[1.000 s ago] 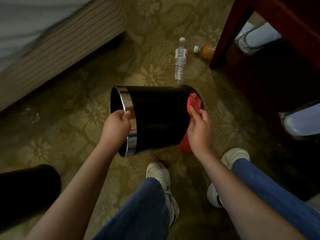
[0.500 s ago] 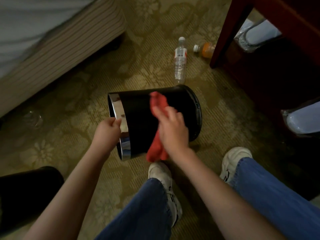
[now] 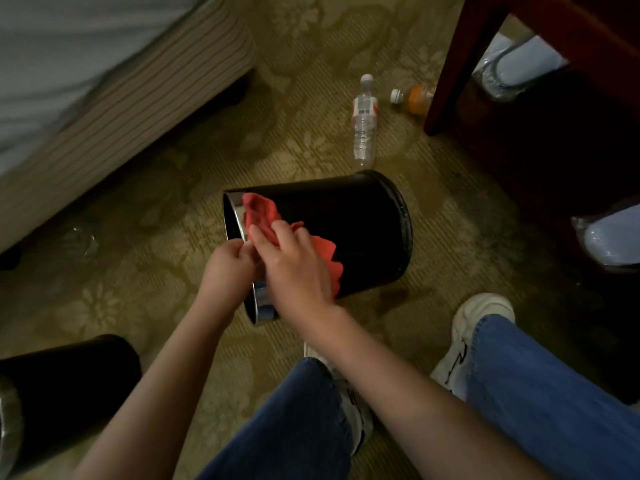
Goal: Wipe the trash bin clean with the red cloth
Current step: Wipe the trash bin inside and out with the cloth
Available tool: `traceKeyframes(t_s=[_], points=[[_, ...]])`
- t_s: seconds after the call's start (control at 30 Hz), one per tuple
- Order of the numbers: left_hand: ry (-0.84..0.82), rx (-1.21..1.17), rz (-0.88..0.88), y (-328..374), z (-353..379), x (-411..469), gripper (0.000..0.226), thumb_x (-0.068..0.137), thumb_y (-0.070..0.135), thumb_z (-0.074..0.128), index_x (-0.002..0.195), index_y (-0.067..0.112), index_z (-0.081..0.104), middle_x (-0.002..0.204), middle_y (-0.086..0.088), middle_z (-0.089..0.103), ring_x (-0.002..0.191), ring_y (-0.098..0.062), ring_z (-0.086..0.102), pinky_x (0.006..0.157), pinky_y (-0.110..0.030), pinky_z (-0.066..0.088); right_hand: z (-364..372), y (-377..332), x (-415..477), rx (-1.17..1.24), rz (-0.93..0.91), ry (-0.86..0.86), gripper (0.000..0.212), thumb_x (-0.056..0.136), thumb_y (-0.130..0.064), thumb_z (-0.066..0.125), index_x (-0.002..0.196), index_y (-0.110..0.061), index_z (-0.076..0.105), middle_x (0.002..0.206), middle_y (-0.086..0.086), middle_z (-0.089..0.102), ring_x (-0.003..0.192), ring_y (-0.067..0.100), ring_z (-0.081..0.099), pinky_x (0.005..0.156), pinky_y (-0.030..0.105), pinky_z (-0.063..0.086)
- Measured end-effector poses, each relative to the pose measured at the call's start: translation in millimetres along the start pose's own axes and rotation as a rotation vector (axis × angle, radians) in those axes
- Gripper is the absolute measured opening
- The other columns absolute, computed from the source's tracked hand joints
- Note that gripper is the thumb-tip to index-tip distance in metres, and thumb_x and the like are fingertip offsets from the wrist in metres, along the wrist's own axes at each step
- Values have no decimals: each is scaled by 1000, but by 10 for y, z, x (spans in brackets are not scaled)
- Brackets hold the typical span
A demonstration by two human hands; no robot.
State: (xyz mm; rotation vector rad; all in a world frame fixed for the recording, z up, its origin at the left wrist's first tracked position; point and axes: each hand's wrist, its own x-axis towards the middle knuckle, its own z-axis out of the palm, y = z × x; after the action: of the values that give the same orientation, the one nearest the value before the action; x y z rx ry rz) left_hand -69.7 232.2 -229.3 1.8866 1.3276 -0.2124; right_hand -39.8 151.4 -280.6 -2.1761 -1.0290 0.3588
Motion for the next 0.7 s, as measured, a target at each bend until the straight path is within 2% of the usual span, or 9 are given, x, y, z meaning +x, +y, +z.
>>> traceKeyframes(t_s=[0.1,0.2,0.33,0.43,0.5,0.6,0.7], points=[[-26,-10,-17,3,-32,28,27,100,24,40,85,10,57,87,-23,58,78,-29,55,79,-49,50,-20,232,57,-54,36,26,59,82,-5,61,137,-23,47,131,10,47,106,36,47,67,38,49],[-58,-30,-39,0,-72,11,24,100,24,40,82,17,55,97,-26,60,86,-36,59,88,-52,48,-128,766,83,-78,257,52,58,91,-9,47,142,-34,37,137,3,38,115,30,38,78,38,45],[-73,-60,-39,80,-52,-42,23,100,24,40,85,20,57,106,-27,62,94,-39,61,90,-53,47,-290,1430,-58,-177,454,57,59,92,-6,42,145,-30,33,139,8,36,118,33,38,89,43,44],[-75,-25,19,174,33,-39,27,100,26,39,99,9,60,103,-27,63,89,-39,61,87,-53,49,-322,1546,-88,-173,533,41,63,89,-6,46,147,-27,31,139,8,36,117,31,41,92,41,44],[-51,2,38,207,60,-15,29,100,26,39,102,6,59,102,-27,62,85,-34,59,86,-53,48,-338,1391,-78,-180,473,102,64,84,-5,52,144,-24,37,130,9,44,109,30,48,88,41,45],[-23,11,36,226,80,24,29,100,25,39,101,4,59,97,-25,63,89,-40,61,87,-54,50,-204,743,-36,-117,199,189,62,70,1,64,130,-15,56,113,13,57,89,32,56,74,38,49],[2,9,53,171,83,45,29,100,22,40,91,2,59,75,-13,59,70,-27,57,69,-39,50,-54,142,25,-1,25,173,60,69,1,70,127,-9,56,115,17,57,89,36,57,63,37,51]])
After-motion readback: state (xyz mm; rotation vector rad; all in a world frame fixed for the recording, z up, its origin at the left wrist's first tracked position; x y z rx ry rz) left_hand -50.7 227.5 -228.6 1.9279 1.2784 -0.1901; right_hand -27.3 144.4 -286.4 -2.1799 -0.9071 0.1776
